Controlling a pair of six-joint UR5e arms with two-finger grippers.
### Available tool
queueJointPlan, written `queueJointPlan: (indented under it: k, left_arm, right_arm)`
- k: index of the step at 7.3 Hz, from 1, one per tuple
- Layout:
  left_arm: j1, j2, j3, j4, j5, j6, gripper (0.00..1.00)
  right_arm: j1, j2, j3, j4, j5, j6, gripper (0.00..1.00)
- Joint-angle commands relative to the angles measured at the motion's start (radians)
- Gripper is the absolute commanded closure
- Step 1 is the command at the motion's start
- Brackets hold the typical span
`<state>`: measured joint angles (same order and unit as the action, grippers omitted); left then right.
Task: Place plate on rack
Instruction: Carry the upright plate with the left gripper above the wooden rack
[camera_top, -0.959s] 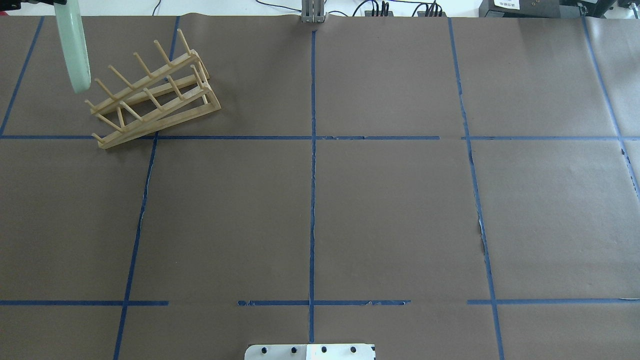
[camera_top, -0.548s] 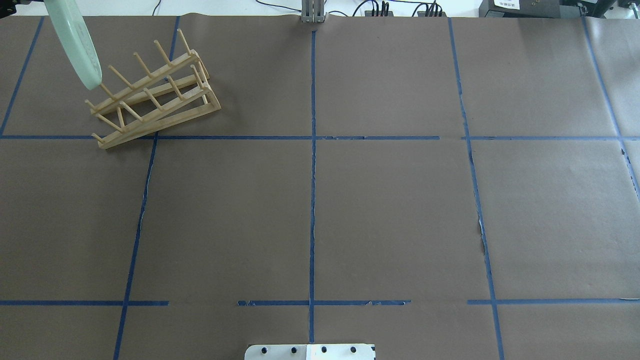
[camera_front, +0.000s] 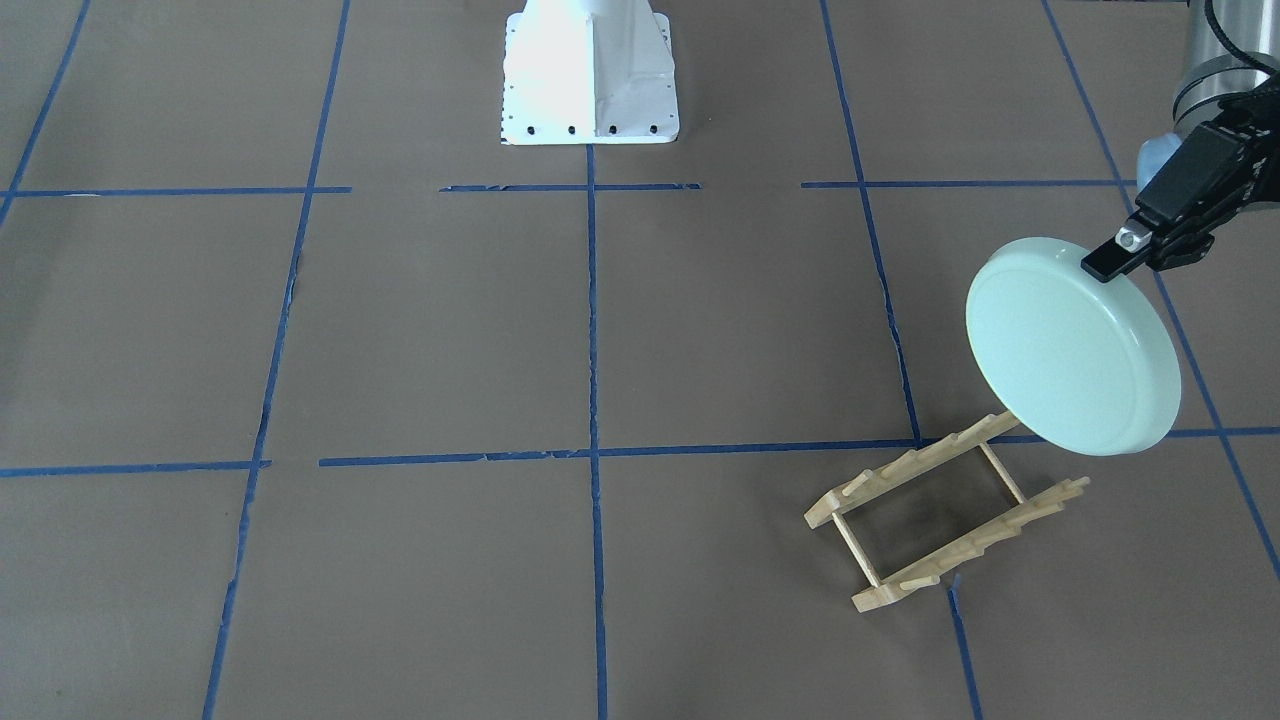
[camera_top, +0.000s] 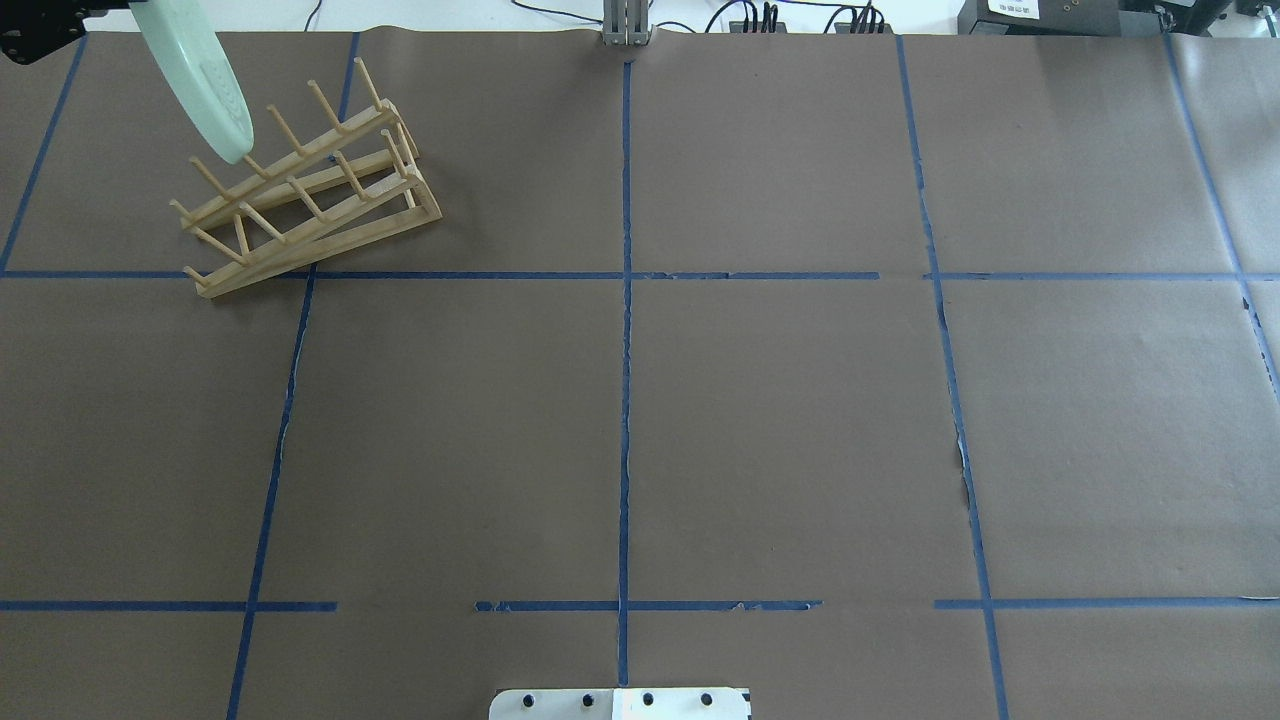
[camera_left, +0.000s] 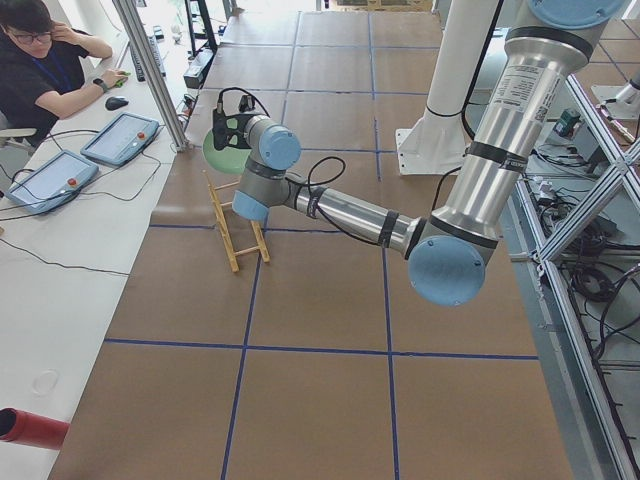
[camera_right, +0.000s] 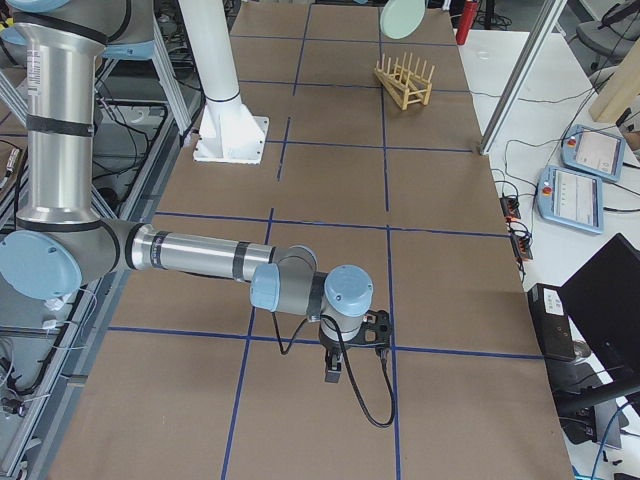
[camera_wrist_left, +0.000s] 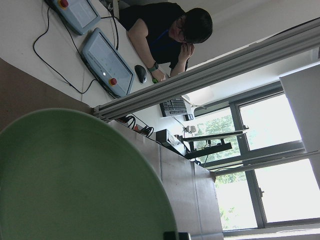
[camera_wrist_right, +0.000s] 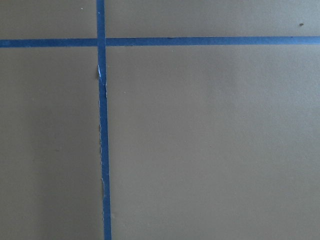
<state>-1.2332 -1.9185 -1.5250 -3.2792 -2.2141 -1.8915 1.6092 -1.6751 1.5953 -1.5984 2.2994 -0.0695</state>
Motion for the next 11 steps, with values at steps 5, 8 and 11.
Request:
queueJointPlan:
  k: [5,8,11]
  left_arm:
    - [0.141,-0.092,0.192,-0.152,0.245,-0.005,1.0]
    - [0.143,-0.115,0.244,-0.152,0.248,0.003,1.0]
    - [0.144,-0.148,0.311,-0.152,0.248,0.025,1.0]
  right_arm:
    - [0.0,0.0,0.0,0.0,0.0,0.0,0.0]
    - [0.0,0.0,0.0,0.0,0.0,-0.001,0.0]
    - [0.0,0.0,0.0,0.0,0.0,0.0,0.0]
